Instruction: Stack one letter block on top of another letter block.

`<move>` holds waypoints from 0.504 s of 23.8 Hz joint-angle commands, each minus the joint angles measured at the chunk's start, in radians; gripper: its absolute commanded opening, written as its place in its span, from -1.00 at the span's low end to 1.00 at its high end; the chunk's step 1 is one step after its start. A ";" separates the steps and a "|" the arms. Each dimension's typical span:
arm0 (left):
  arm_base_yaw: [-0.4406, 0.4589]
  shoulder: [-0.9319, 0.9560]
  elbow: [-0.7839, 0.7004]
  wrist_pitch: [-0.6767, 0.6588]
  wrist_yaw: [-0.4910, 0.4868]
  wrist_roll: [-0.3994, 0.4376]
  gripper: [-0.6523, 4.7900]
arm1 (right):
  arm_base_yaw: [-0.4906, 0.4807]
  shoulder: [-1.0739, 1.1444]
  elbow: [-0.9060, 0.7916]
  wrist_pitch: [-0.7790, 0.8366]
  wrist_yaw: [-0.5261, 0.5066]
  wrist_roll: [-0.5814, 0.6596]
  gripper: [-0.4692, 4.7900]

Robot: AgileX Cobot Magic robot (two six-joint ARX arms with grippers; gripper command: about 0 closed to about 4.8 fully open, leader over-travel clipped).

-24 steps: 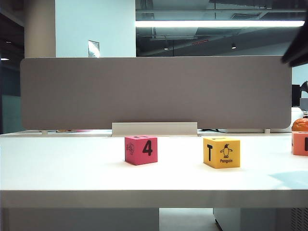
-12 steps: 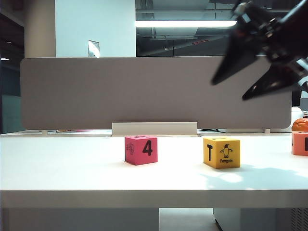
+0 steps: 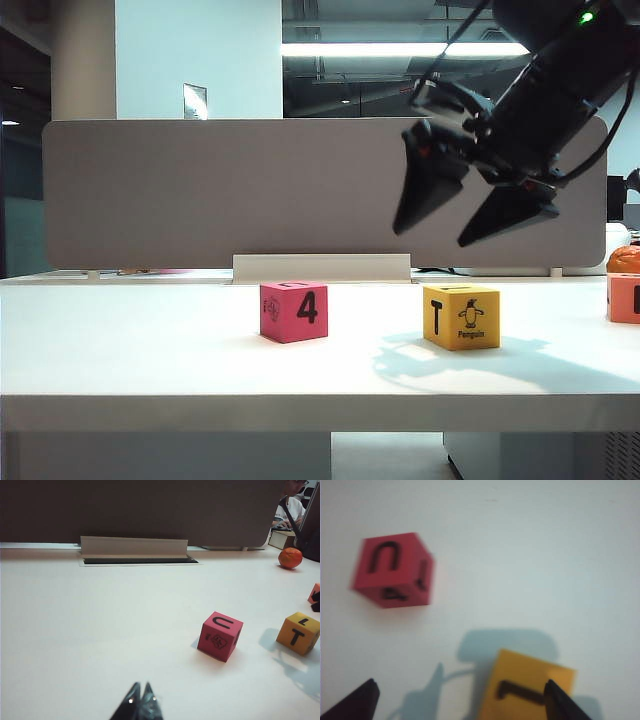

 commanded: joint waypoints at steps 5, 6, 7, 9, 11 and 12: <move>0.002 0.000 0.005 0.011 -0.006 -0.002 -0.78 | -0.004 0.065 0.019 -0.031 0.123 -0.016 1.00; 0.002 0.000 0.005 0.011 -0.022 -0.002 -0.78 | -0.003 0.079 0.019 -0.032 0.113 -0.016 1.00; 0.002 0.000 0.005 0.011 -0.022 0.003 -0.78 | -0.003 0.096 0.019 -0.034 0.093 -0.015 1.00; 0.002 0.000 0.005 0.012 -0.021 0.006 -0.78 | -0.003 0.118 0.019 -0.034 0.090 -0.012 1.00; 0.002 0.000 0.005 0.012 -0.022 0.006 -0.78 | -0.003 0.130 0.019 -0.032 0.090 -0.012 1.00; 0.002 0.000 0.005 0.012 -0.022 0.006 -0.78 | -0.003 0.136 0.019 -0.029 0.091 -0.012 1.00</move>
